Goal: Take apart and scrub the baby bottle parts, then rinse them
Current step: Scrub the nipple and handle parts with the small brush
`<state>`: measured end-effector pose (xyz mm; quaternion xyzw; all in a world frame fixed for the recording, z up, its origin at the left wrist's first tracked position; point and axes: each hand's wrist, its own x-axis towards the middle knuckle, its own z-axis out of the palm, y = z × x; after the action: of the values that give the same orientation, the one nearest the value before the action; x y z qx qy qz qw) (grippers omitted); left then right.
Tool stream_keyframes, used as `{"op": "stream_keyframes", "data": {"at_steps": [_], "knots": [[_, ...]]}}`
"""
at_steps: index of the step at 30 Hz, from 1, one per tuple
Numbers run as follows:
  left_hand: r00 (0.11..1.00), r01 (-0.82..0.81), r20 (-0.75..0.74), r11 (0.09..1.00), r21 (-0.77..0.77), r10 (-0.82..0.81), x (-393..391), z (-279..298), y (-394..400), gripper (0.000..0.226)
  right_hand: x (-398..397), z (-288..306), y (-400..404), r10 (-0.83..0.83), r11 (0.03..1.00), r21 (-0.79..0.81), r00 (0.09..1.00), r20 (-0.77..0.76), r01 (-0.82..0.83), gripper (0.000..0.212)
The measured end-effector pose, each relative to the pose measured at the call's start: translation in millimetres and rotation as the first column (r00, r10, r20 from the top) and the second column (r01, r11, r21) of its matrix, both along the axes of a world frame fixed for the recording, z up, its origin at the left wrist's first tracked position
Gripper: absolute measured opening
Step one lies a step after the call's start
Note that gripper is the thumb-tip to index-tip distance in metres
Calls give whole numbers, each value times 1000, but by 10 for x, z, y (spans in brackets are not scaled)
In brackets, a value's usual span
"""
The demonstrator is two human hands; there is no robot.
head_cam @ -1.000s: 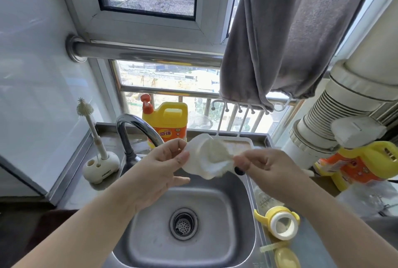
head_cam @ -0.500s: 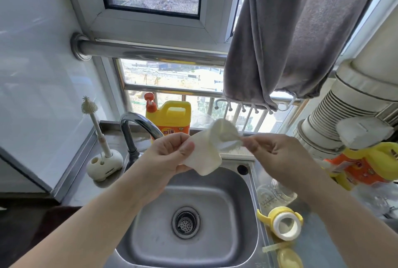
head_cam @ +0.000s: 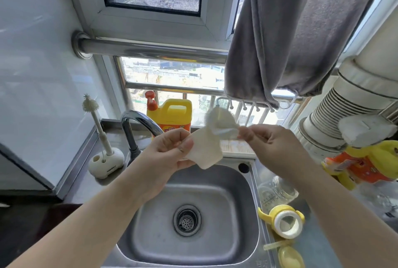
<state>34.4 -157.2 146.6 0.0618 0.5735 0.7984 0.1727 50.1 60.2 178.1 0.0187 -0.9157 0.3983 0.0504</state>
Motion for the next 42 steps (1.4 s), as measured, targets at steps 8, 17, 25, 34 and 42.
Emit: {"op": "stream_keyframes", "data": {"at_steps": [8,17,25,34,42], "knots": [[994,-39,108,983,177,20,-49,8,-82,23,39,-48,48,48,999,-7,998,37,-48,34],[996,33,83,999,10,-34,-62,5,-71,12,100,-30,-10,153,978,149,987,-49,-144,56],[992,48,114,999,7,-48,-4,-36,-44,10,158,-107,90,49,995,85,998,-43,-45,47],[998,35,53,998,-57,-32,-12,-24,-39,15,154,-120,184,-47,989,143,999,17,44,42],[997,75,7,996,-40,-75,6,-50,-37,9,87,-58,14,-33,999,-22,999,2,33,43]]}}
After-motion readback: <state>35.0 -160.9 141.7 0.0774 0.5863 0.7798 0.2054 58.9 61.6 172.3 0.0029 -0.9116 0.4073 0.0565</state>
